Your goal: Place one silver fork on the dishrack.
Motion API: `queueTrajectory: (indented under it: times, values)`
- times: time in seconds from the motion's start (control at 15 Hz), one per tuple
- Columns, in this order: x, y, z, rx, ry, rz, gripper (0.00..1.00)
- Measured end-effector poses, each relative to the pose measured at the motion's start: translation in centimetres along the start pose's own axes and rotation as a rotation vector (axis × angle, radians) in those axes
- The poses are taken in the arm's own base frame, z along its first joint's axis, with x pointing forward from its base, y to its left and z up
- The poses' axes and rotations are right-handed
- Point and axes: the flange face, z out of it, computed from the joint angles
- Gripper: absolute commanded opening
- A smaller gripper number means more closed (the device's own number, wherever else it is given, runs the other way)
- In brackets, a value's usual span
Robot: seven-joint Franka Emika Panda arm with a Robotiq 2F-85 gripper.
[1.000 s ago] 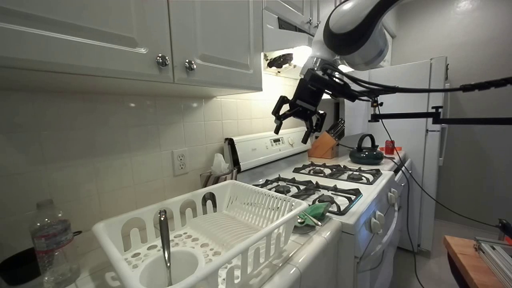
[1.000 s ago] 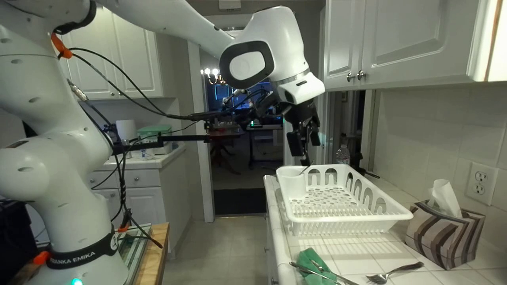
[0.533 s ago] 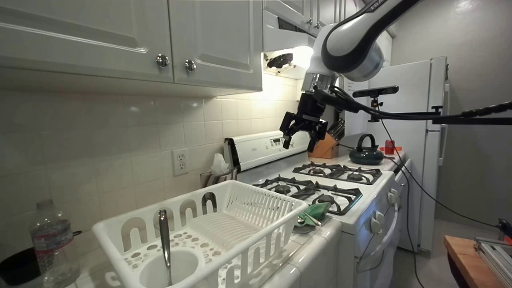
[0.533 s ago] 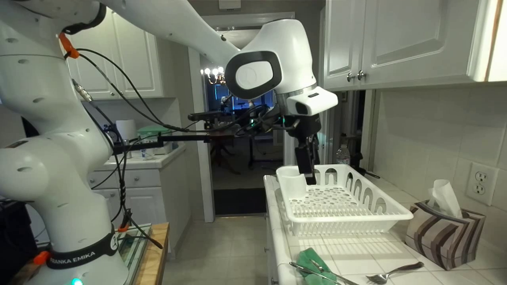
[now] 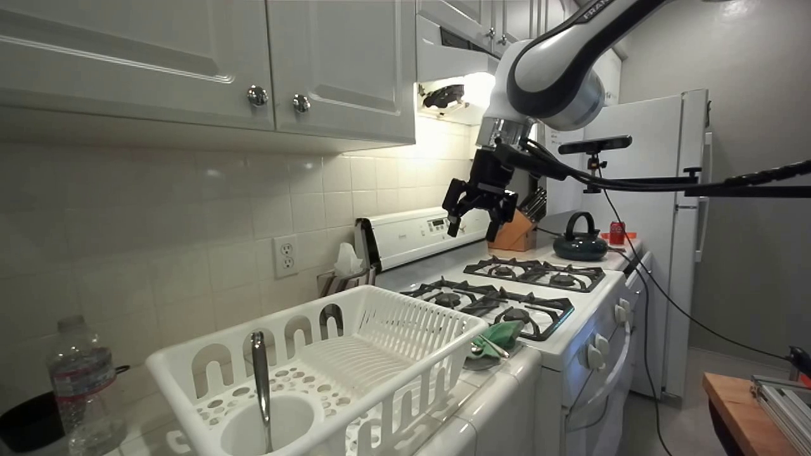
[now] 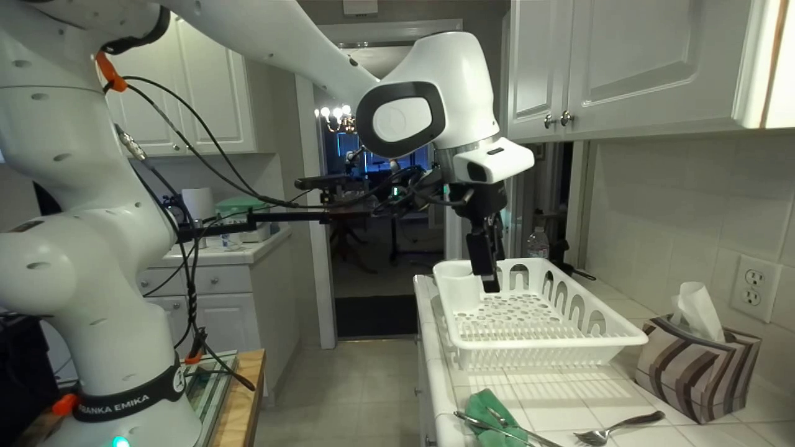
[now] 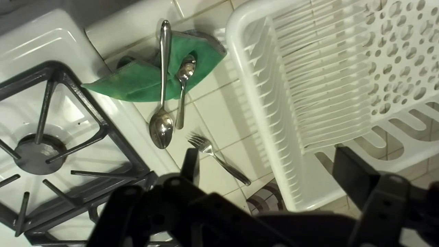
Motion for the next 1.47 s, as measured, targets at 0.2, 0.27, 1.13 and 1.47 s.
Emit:
queueTrajectory:
  times: [0.2, 0.27, 1.13, 1.47]
  values:
    - [2.2, 0.9, 1.2, -0.018, 0.024, -0.003, 1.00]
    - [3.1, 1.3, 1.7, -0.025, 0.038, -0.011, 1.00]
    - [10.8, 5.2, 9.6, -0.130, 0.064, -0.420, 1.00]
    - [12.1, 6.3, 12.4, -0.147, 0.085, -0.453, 1.00]
